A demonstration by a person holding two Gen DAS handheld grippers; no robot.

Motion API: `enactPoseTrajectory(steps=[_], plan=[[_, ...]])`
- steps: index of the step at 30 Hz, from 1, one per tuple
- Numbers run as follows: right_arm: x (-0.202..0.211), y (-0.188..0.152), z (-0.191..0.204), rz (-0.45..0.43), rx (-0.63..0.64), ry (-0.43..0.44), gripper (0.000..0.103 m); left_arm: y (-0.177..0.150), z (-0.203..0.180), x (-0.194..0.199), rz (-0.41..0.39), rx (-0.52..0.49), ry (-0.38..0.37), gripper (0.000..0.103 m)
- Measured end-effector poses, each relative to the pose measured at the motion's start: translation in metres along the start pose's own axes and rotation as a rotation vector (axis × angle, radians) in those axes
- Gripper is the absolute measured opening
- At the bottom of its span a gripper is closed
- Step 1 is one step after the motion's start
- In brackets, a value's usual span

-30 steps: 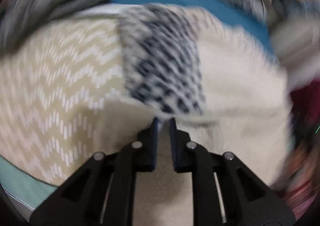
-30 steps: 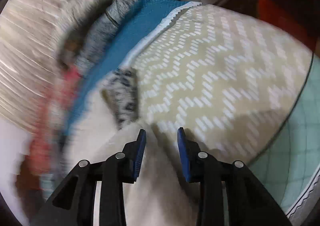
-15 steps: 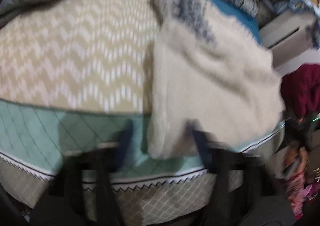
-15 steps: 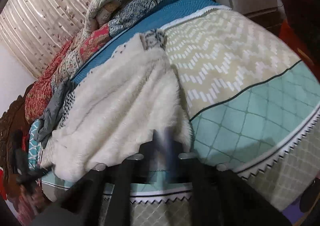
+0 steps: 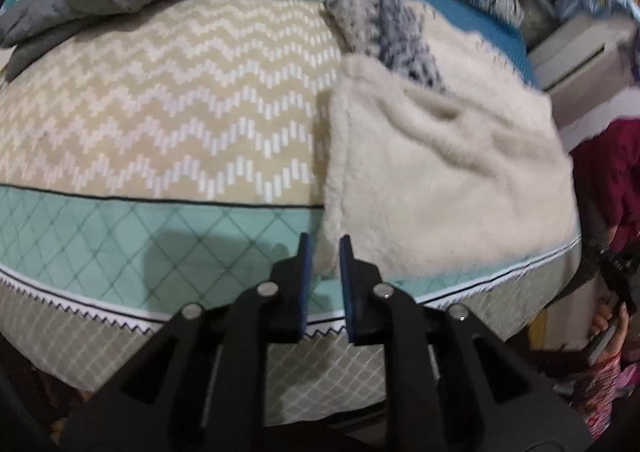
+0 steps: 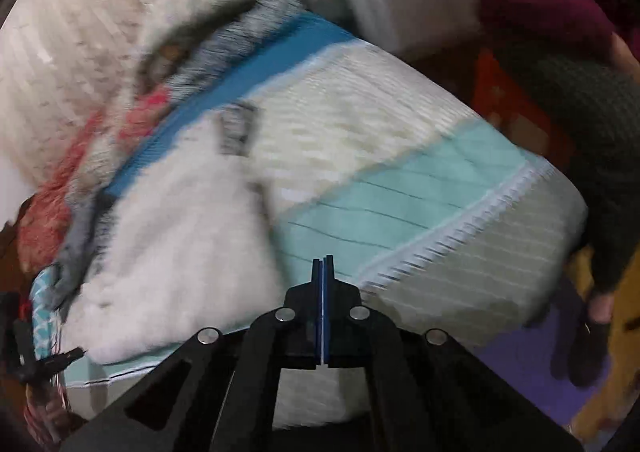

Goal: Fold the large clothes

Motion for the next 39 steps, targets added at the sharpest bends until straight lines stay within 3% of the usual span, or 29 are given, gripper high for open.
enactPoseTrajectory(steps=[2, 4, 5, 6, 10, 12, 13, 15, 16, 17, 19, 21, 25, 28, 31, 36, 39], plan=[[-0.011, 0.005, 0.040, -0.020, 0.096, 0.038, 0.014, 0.006, -0.001, 0.018, -0.061, 0.018, -0.048, 0.013], [-0.031, 0.007, 0.077, -0.021, 0.186, 0.061, 0.038, 0.014, -0.019, 0.028, -0.101, -0.024, -0.076, 0.013], [-0.045, 0.006, 0.096, -0.007, 0.230, 0.067, 0.063, 0.018, -0.039, 0.028, -0.108, -0.086, -0.093, 0.013], [-0.059, 0.005, 0.114, 0.008, 0.271, 0.080, 0.070, 0.020, -0.057, 0.024, -0.109, -0.140, -0.096, 0.013], [-0.124, -0.014, 0.178, 0.143, 0.371, 0.197, 0.070, 0.017, -0.122, -0.012, -0.068, -0.320, -0.134, 0.013], [-0.156, -0.024, 0.191, 0.249, 0.352, 0.261, 0.070, 0.021, -0.143, -0.041, -0.042, -0.367, -0.110, 0.013], [-0.170, -0.026, 0.188, 0.290, 0.344, 0.240, 0.070, 0.028, -0.150, -0.057, -0.046, -0.384, -0.062, 0.013], [-0.185, -0.012, 0.161, 0.255, 0.313, 0.134, 0.068, 0.047, -0.142, -0.086, -0.040, -0.329, 0.029, 0.013], [-0.181, 0.002, 0.138, 0.197, 0.274, 0.066, 0.066, 0.055, -0.130, -0.097, -0.014, -0.252, 0.011, 0.012], [-0.172, 0.015, 0.110, 0.139, 0.185, 0.017, 0.064, 0.060, -0.117, -0.101, 0.020, -0.147, -0.060, 0.007], [-0.155, 0.025, 0.075, 0.104, -0.005, 0.139, 0.060, 0.059, -0.102, -0.094, 0.053, -0.054, -0.145, 0.006], [-0.139, 0.026, 0.066, 0.122, -0.065, 0.243, 0.060, 0.056, -0.089, -0.070, 0.011, -0.070, -0.145, 0.007], [-0.094, 0.058, 0.096, 0.072, 0.109, 0.313, 0.060, 0.058, -0.077, -0.027, -0.095, -0.078, -0.200, 0.010], [-0.101, 0.097, 0.145, 0.087, 0.251, 0.311, 0.060, 0.063, -0.088, -0.028, -0.120, -0.083, -0.241, 0.011], [-0.154, 0.133, 0.198, 0.146, 0.320, 0.307, 0.061, 0.069, -0.118, -0.047, -0.097, -0.114, -0.278, 0.011], [-0.286, 0.146, 0.271, 0.339, 0.353, 0.310, 0.063, 0.056, -0.142, -0.100, -0.068, -0.232, -0.200, 0.011], [-0.359, 0.140, 0.308, 0.408, 0.403, 0.253, 0.063, 0.056, -0.130, -0.116, -0.071, -0.186, -0.285, 0.011]])
Point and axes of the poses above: each gripper's, at about its wrist camera, not at the fingertips, and x roughly against the way its jaws point, z to its left, y to its top, the point moved 6 cm from there along -x, roughly the way its jaws point, and after that the axes turned 10 degrees about y, right-handed, at the moved point
